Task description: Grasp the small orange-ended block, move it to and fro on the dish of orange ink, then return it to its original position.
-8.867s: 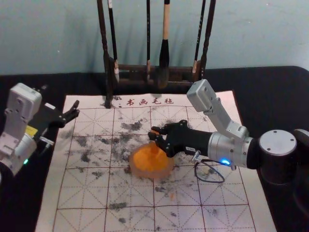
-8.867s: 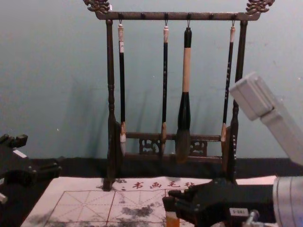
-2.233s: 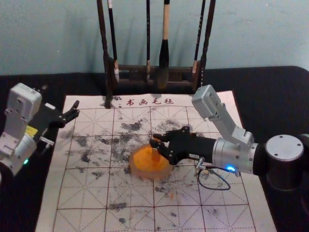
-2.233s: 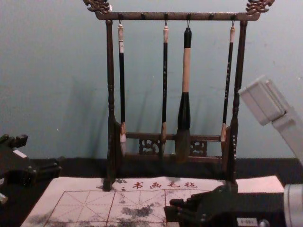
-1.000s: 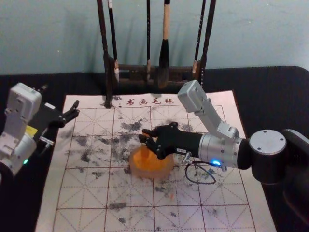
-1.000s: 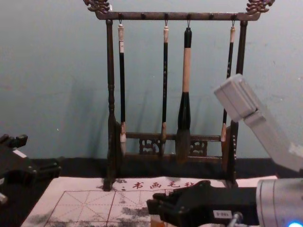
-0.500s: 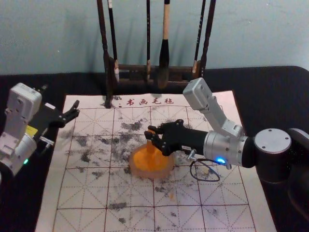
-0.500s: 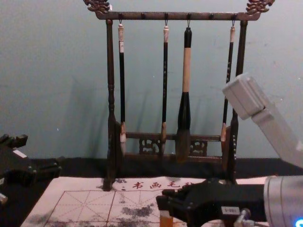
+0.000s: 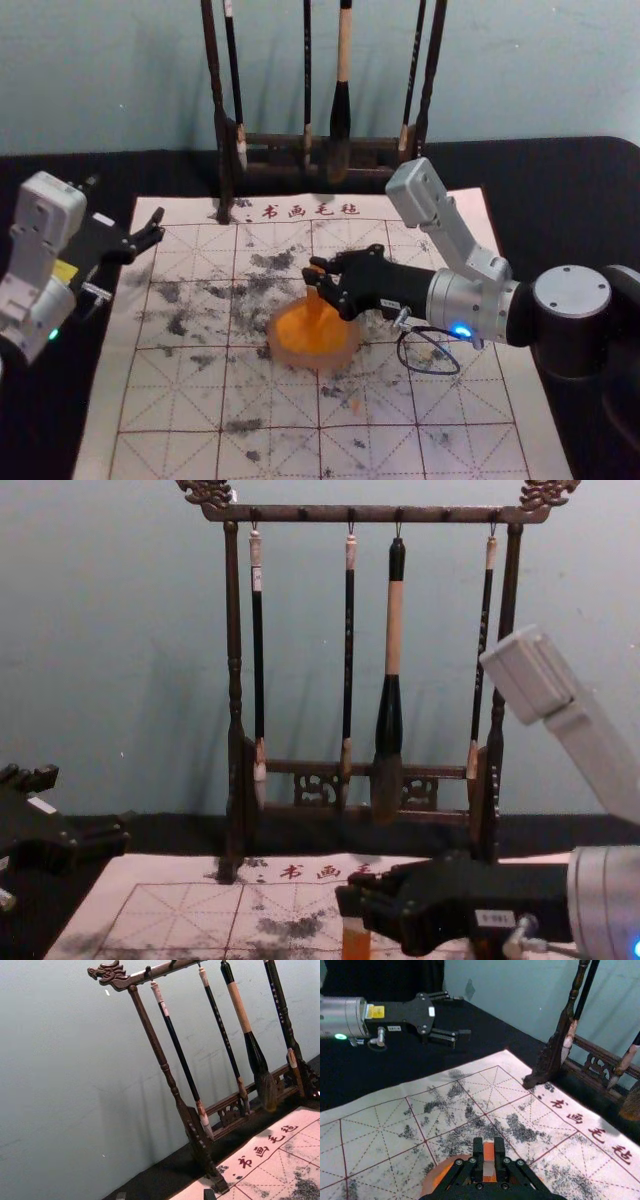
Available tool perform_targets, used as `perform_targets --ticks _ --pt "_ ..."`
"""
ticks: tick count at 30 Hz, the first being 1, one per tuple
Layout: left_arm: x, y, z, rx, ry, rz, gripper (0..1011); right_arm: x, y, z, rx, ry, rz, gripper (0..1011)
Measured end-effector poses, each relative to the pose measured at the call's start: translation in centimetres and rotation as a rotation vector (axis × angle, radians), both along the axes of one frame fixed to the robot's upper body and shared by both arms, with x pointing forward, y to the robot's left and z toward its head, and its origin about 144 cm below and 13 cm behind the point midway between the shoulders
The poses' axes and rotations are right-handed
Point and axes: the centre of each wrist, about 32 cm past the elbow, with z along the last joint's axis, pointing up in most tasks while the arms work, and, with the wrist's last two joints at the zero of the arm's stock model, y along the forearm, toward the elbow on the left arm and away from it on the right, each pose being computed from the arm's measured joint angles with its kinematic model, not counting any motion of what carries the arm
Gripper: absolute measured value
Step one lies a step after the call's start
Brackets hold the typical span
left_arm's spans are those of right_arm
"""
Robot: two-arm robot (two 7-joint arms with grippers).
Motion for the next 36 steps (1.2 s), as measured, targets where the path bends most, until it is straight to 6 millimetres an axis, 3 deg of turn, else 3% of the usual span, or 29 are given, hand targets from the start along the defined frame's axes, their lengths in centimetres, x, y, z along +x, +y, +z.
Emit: perform_targets --ticks 22,27,36 --pt "0.0 0.0 0.0 0.0 0.0 0.0 1001 -3.3 -3.0 5.7 0.06 -0.105 -0.089 107" --pt "0.0 0.0 0.0 0.0 0.0 0.0 1001 -4.5 -3.9 5.9 0.058 -0.115 -0.159 107" --pt "0.0 0.0 0.0 0.0 0.0 0.0 1001 -6.7 -5.0 4.6 0.042 -0.097 -0.267 107"
